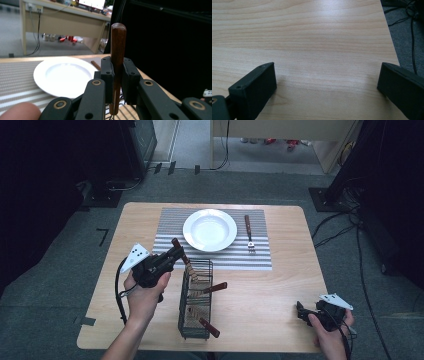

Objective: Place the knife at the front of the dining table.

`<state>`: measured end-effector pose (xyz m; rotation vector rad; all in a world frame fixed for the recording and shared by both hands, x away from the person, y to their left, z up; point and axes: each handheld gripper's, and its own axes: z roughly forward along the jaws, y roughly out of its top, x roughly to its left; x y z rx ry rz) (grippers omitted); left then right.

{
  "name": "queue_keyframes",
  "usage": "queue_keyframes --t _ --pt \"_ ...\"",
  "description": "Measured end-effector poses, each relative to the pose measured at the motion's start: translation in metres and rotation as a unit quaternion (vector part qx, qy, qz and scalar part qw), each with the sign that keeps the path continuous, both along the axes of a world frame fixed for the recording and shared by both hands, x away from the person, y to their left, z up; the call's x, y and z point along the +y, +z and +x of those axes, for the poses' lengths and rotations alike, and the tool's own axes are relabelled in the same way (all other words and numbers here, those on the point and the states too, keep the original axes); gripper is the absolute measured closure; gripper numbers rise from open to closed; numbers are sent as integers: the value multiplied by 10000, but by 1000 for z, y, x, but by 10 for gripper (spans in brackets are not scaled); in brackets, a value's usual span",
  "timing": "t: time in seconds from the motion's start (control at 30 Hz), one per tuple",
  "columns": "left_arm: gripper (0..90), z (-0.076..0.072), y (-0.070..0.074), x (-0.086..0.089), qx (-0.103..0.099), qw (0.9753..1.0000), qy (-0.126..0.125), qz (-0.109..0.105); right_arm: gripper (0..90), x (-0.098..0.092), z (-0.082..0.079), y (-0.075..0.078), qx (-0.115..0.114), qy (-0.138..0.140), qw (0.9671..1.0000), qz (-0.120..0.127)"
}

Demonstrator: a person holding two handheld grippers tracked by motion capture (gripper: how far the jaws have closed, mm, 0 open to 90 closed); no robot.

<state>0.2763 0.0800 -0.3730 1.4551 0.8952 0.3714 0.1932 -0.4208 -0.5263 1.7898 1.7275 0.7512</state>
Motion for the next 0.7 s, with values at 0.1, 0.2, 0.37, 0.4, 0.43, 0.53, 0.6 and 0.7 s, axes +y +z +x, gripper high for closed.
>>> queue_keyframes --t 0.1,0.2,0.37,0.4,0.43,0.53,0.6,0.7 --pt "824 -4 7 3 -158 9998 67 -47 15 0 0 0 0 0 10000 0" --pt "824 -10 18 7 -360 9992 67 -184 16 0 0 0 0 0 10000 0" --pt "825 -21 42 13 -744 9965 97 -379 15 0 0 0 2 -1 10000 0" --pt "825 -23 51 16 -892 9953 159 -338 16 0 0 0 2 0 10000 -2" --pt "825 -24 56 17 -963 9945 201 -347 15 0 0 0 2 0 10000 -4" --pt "825 -24 63 20 -1018 9939 209 -361 16 0 0 0 1 -2 10000 0" --pt "825 -23 68 24 -1070 9929 311 -405 15 0 0 0 -7 1 10000 0" --pt "825 -21 71 32 -1089 9919 463 -458 15 0 0 0 -5 0 10000 1"
